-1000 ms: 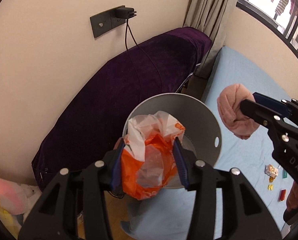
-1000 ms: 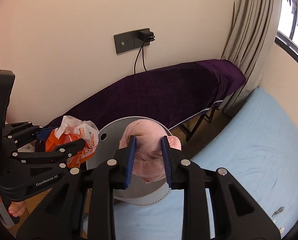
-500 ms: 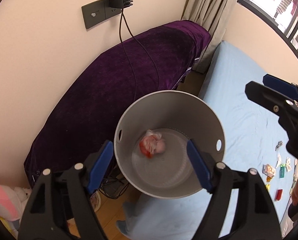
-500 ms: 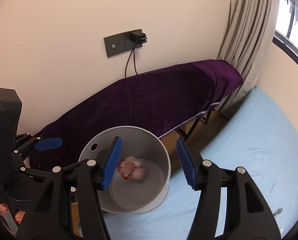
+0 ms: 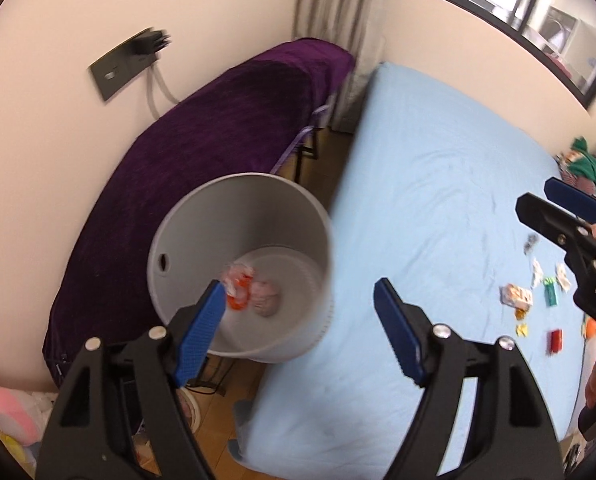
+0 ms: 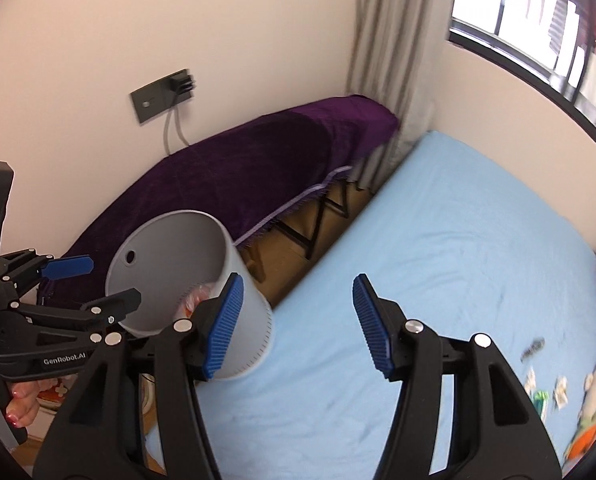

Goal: Collect trash
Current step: 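Move both open tools back over the bed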

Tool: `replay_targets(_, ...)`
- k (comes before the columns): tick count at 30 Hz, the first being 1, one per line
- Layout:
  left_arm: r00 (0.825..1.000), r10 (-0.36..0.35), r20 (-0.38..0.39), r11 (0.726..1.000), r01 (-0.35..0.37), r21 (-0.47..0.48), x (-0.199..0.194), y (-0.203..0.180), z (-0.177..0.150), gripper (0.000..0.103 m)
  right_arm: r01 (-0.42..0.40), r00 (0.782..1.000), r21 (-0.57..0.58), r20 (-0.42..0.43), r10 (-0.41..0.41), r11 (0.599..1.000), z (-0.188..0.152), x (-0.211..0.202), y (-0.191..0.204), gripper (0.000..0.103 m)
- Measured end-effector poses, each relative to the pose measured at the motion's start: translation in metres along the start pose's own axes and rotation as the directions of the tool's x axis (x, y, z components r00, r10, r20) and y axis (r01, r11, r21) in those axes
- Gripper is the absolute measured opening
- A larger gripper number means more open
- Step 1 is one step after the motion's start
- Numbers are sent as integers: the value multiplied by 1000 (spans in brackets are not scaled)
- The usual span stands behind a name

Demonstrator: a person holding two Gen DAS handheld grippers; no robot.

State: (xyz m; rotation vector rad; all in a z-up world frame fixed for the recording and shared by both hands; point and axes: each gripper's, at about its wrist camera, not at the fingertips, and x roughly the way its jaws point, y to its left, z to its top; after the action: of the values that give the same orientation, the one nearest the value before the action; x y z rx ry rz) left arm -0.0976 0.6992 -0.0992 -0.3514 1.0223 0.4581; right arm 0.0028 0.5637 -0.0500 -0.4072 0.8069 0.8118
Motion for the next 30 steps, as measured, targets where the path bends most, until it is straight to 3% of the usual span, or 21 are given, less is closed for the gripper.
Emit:
replay_targets(7, 994, -107, -8, 976, 106, 190, -16, -118, -14, 76, 157, 987, 180, -4, -159, 971, -82, -77, -95, 56)
replay_targets(16, 979, -198, -45, 895, 199, 398, -22, -305, -50, 76, 331, 939, 417, -60, -338, 847, -213, -167, -248, 57)
replay_targets(19, 979, -200, -44, 880, 199, 431, -22, -369, -77, 76, 360, 928, 446, -79, -365, 819, -259, -190, -308, 57)
replay_targets(23, 979, -197, -57, 879, 202, 431, -15, -452, -103, 76, 396, 915, 426, -109, -388, 814, -316, -209, -382, 57)
replay_targets(26, 981, -182, -64, 883, 191, 428, -5, -500, -115, 76, 414, 909, 401, -137, -393, 817, -349, -215, -435, 57)
replay_targets(30, 976, -187, -115, 882, 218, 418, 4, -547, -130, 76, 396, 918, 430, -160, -363, 812, -382, -218, -478, 57)
